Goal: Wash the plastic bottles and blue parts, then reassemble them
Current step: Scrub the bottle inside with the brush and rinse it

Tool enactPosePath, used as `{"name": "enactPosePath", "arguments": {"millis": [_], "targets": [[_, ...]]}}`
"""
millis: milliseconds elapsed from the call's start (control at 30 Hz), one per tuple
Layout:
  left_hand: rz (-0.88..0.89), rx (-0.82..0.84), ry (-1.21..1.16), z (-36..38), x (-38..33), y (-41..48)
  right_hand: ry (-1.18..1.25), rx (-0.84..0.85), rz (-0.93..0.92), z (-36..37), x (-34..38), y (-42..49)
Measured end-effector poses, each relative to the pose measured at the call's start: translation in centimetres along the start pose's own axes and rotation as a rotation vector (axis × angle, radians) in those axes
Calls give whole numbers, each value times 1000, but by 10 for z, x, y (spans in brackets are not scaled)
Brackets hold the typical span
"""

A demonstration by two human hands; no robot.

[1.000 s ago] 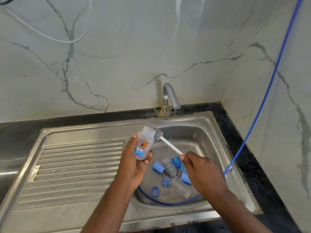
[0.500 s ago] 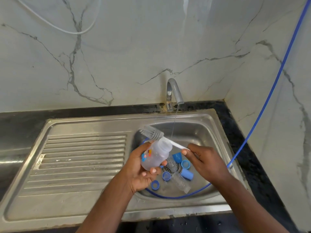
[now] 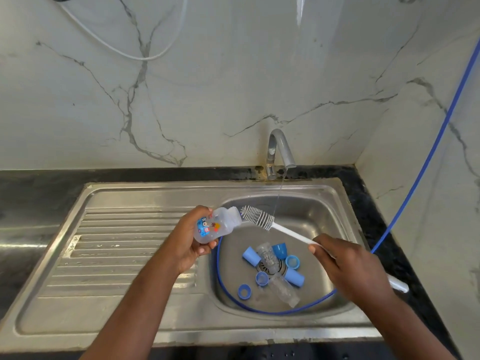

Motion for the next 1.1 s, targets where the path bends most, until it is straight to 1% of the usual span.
{"name": "enactPosePath", "arguments": {"millis": [133,233,300,367,500,600,633,667,733,833,900,933,1000,1100], "targets": [[39,6,91,2,-7,4,-47,-20,-63,-1,1,3],[98,52,199,6,-13,9,-134,-59,-141,-6,7,10],[108,77,235,12,-13,13,-160,-76,-164,-13,16,17],[144,69,178,17,-17,16,-156,-70,-147,-16,25,24],[241,62,47,22,-27,23,-72,16,-84,-10,42,28],[265,70,-16,22,-29,26,-106,9,-65,-11,52,29],[276,69,-16,21,-30,27,-110,47,-44,-11,54,30],[289,73,-3,21,-32,27,-97,123,-19,-7,55,30],[300,94,35,22,-36,28,-37,258,26,-3,54,31],[299,151,78,23,-39,30,189,377,83,2,55,33],[291,217,137,29,-37,30,336,468,100,12,60,35],[287,253,144,34,-34,29,450,509,125,19,64,33],[305,256,38,41,-32,27,616,527,178,23,70,31],[335,135,-265,35,-33,25,661,476,189,20,73,23]]}}
Point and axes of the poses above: each hand's wrist, its own y-axis towards the middle knuckle, its own z-axis out of the palm, x = y × z, the point moved 7 cm from there along y, towards the middle knuckle, and after that the axes turned 9 degrees about -y, right-handed, at the moved point
